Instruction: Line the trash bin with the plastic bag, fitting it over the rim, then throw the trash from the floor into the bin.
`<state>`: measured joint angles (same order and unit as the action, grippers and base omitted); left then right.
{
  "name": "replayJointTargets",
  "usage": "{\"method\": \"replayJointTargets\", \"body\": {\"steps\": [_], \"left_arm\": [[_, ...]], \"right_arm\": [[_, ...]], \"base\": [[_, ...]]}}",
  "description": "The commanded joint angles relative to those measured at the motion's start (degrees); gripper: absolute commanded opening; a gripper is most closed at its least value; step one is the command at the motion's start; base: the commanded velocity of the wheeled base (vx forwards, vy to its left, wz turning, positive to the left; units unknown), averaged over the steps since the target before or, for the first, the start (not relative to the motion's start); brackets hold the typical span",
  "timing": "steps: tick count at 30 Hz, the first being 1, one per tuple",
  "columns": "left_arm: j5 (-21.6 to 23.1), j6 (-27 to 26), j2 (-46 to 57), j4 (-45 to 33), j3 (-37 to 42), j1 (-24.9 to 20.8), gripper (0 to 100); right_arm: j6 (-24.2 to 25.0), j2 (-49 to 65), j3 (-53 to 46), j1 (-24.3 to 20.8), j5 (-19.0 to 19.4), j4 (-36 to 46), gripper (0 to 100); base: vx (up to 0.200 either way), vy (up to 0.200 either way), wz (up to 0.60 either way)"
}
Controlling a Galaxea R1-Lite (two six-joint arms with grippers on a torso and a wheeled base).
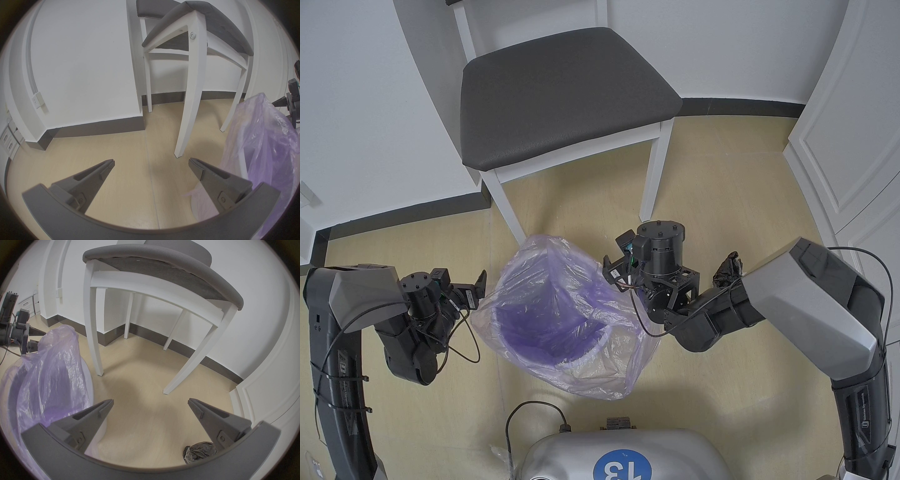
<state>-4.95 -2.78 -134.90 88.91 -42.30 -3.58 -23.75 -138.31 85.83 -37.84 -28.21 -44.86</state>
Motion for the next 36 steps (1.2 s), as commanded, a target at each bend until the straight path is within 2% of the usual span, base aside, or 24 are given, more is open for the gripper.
{"method": "replayJointTargets", "body": {"steps": [1, 5, 7, 9, 11, 14, 18, 25, 30, 32, 34, 36], "left_arm": [[0.2, 0.14, 5.35, -0.31, 2.05, 0.33, 100], [0.82, 0.32, 11.33, -1.63, 4.86, 0.77, 100], [2.58, 0.32, 13.96, -1.81, 6.53, 1.47, 100], [4.69, 0.23, 15.81, -2.69, 8.29, 2.27, 100], [8.64, -0.3, 19.15, -6.73, 11.54, 3.85, 100], [13.47, -1.44, 22.31, -12.97, 13.82, 5.96, 100], [16.81, -1.88, 23.1, -15.08, 15.06, 6.4, 100], [16.81, -2.05, 21.08, -14.9, 15.41, 5.61, 100], [16.38, -5.04, 19.85, -14.64, 15.76, 5.61, 100], [16.38, -5.04, 19.85, -14.64, 15.76, 5.61, 100], [16.29, -6.01, 19.06, -13.23, 16.37, 5.43, 100], [16.2, -6.01, 18.62, -12.18, 16.46, 5.17, 100]], "right_arm": [[-0.25, 3.4, -1.28, -1.1, -0.27, -0.4, 100], [-0.95, 8.15, -6.12, -3.03, -0.62, -0.49, 100], [-2.97, 10.87, -10.07, -3.91, -1.76, -0.93, 100], [-4.55, 12.46, -12.8, -4.52, -1.85, -2.25, 100], [-6.4, 13.95, -16.05, -4.88, -1.76, -4.09, 100], [-6.75, 15.27, -18.42, -4.96, -1.59, -4.09, 100], [-6.66, 16.41, -20.36, -5.4, -1.32, -4.27, 100], [-6.75, 19.13, -25.72, -8.04, -0.36, -4.01, 100], [-6.84, 20.72, -29.67, -11.03, -0.27, -3.74, 100], [-6.84, 20.72, -29.67, -11.03, -0.27, -3.74, 100], [-9.56, 20.72, -33.01, -10.32, -0.27, -3.39, 100], [-11.32, 20.28, -34.15, -7.69, -0.18, -3.48, 100]], "base": [[0.0, 0.0, 0.0], [0.0, 0.0, 0.0], [0.0, 0.0, 0.0], [0.0, 0.0, 0.0], [0.0, 0.0, 0.0], [0.0, 0.0, 0.0], [0.0, 0.0, 0.0], [0.0, 0.0, 0.0], [0.0, 0.0, 0.0], [0.0, 0.0, 0.0], [0.0, 0.0, 0.0], [0.0, 0.0, 0.0]]}}
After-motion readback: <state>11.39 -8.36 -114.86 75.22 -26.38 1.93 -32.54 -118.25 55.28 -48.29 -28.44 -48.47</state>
